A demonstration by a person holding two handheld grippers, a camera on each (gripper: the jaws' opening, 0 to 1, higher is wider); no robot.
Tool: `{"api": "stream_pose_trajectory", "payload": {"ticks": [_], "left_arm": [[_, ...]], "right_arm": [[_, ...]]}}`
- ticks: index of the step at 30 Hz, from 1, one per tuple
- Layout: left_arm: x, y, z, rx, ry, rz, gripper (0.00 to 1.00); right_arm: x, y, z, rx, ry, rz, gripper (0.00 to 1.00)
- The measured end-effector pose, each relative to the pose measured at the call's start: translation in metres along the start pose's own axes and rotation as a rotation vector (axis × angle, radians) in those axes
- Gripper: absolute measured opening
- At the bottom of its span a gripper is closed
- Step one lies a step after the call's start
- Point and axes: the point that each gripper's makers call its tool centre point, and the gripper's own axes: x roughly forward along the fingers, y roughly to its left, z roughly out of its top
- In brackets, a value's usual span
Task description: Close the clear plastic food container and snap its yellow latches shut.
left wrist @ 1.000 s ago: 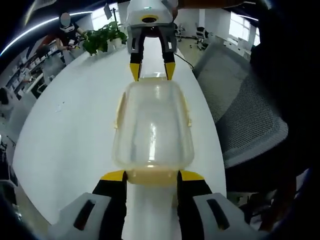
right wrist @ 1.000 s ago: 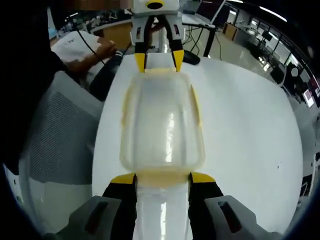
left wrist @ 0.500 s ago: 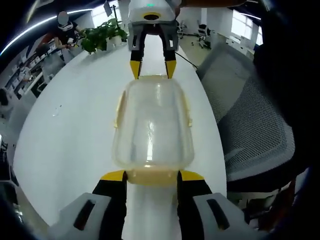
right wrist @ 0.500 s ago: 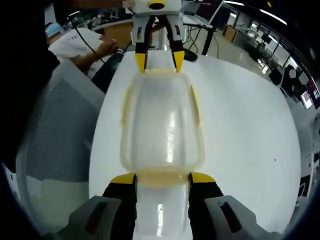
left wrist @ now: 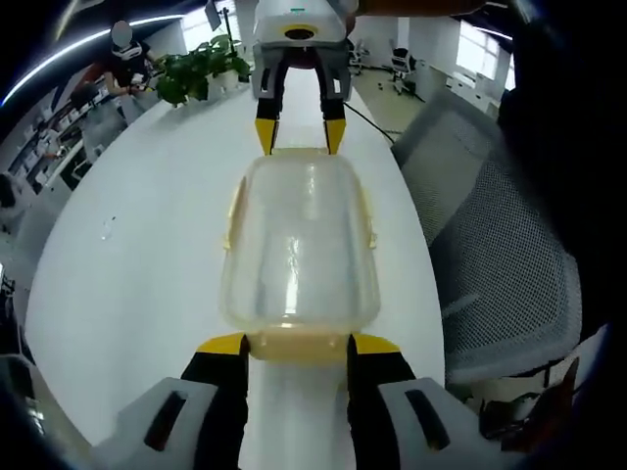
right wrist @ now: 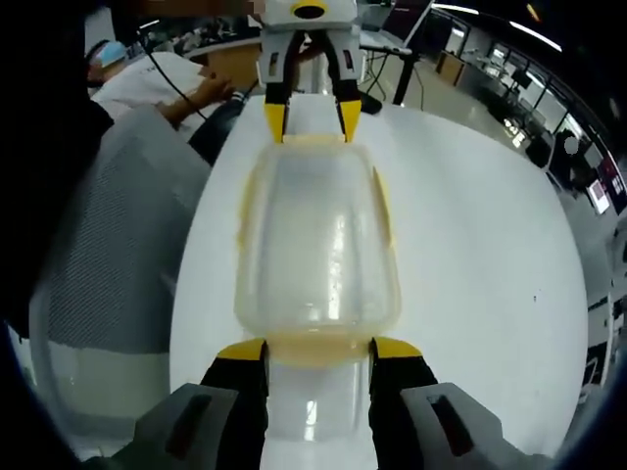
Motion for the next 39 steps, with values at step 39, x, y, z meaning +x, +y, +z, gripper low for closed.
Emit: {"api": "stream_pose_trajectory", "payload": {"ticks": [39], "left_arm": [[0.059, 0.002, 0.078, 0.045, 0.011, -0.039, 0.38]], "right_arm": [[-0.035, 0.006, -0.089, 0.064, 0.023, -0.026, 0.39]]}}
